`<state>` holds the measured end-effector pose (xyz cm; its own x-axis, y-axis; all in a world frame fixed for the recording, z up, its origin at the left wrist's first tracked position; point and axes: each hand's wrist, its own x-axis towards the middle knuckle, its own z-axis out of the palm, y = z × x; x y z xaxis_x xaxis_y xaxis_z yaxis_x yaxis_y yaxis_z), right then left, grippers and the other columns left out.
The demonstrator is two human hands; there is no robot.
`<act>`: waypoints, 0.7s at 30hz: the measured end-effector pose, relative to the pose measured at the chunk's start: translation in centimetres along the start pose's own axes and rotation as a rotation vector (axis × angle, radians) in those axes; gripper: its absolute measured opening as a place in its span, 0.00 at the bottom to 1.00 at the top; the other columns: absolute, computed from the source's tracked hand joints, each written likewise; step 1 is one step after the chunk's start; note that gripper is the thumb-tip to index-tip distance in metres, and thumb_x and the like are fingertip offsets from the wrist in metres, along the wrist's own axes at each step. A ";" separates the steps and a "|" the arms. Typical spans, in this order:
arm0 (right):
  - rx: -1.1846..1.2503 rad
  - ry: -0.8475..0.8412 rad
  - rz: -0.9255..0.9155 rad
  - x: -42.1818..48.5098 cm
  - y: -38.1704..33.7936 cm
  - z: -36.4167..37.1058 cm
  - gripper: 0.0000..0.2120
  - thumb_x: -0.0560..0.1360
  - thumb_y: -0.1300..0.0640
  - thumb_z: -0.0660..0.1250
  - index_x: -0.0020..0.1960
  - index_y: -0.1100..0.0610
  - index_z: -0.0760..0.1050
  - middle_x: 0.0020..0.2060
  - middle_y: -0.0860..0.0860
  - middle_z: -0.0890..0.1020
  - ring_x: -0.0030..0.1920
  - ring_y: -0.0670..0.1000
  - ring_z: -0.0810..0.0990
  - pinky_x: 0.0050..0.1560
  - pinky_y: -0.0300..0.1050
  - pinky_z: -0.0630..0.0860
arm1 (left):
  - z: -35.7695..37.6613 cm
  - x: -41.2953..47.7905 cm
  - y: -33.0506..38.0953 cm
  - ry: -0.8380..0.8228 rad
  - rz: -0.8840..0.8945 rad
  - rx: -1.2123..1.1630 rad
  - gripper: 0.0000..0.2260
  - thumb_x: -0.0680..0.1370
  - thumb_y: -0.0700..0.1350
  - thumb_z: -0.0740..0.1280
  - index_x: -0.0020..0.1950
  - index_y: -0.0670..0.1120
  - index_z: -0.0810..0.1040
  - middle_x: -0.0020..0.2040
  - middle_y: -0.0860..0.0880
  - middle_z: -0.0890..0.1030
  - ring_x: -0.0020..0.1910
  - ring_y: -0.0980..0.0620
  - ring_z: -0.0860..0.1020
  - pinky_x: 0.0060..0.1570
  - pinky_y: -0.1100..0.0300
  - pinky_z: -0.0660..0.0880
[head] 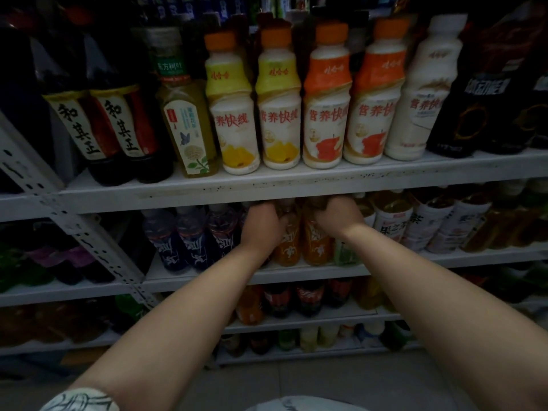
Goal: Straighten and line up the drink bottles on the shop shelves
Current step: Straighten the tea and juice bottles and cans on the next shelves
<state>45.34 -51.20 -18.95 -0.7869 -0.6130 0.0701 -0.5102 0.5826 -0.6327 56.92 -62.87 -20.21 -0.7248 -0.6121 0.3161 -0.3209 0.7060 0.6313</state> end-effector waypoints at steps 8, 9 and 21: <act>0.114 0.044 -0.012 -0.5 0.0 -0.1 0.21 0.72 0.46 0.70 0.60 0.56 0.75 0.55 0.55 0.80 0.55 0.56 0.77 0.50 0.42 0.70 | 0.4 -1.0 0.2 0.000 -0.027 0.001 0.17 0.75 0.48 0.70 0.61 0.42 0.75 0.55 0.43 0.80 0.55 0.46 0.78 0.54 0.58 0.74; 0.077 0.016 -0.019 -0.7 0.2 -0.5 0.21 0.73 0.44 0.68 0.60 0.56 0.74 0.55 0.54 0.80 0.55 0.56 0.77 0.50 0.42 0.70 | 0.4 -1.6 0.2 0.004 -0.016 -0.021 0.17 0.75 0.47 0.70 0.62 0.43 0.74 0.56 0.44 0.80 0.56 0.46 0.78 0.54 0.59 0.73; -0.083 0.222 -0.175 -3.2 8.8 -6.6 0.15 0.76 0.49 0.65 0.58 0.58 0.75 0.52 0.55 0.78 0.53 0.55 0.77 0.49 0.41 0.69 | 8.2 -8.0 1.8 -0.279 -0.134 -0.033 0.22 0.76 0.48 0.65 0.71 0.52 0.70 0.65 0.49 0.74 0.57 0.51 0.76 0.53 0.65 0.70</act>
<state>41.12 -40.60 -19.66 -0.7361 -0.5820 0.3455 -0.6647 0.5252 -0.5314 57.14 -53.73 -27.44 -0.8182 -0.5745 0.0247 -0.4082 0.6106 0.6786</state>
